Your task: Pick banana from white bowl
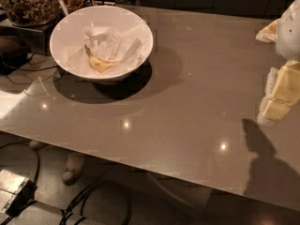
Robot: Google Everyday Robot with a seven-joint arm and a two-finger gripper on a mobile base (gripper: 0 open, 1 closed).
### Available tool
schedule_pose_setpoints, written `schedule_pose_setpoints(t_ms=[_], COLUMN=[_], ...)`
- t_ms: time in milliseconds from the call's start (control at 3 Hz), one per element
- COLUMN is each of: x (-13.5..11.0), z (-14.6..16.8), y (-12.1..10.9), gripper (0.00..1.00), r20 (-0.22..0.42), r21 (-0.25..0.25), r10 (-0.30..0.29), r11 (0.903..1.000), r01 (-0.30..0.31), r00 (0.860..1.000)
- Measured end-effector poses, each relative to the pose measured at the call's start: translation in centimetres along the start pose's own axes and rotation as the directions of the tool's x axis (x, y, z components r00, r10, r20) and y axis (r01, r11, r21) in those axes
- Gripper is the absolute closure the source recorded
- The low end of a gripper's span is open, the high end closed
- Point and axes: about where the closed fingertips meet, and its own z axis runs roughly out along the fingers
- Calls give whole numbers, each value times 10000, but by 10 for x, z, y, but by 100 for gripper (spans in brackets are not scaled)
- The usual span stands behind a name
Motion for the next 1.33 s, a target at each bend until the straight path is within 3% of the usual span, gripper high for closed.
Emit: schedule_pose_setpoints(t_ms=[333,667,1000,1333], x=[0,-30,-75,-129], z=[0,-2,-7,-7], y=[0,-9,-23,-29], gripper=[0,0,0,0], r20=[0,118,236,619], r21=[0,-89,-119,-174], r10=[0,34,-537,-1632], r11=[10000,10000,9985,9862], r01=[0,-33,540,1645], r00=[10000,9999,9983,9847])
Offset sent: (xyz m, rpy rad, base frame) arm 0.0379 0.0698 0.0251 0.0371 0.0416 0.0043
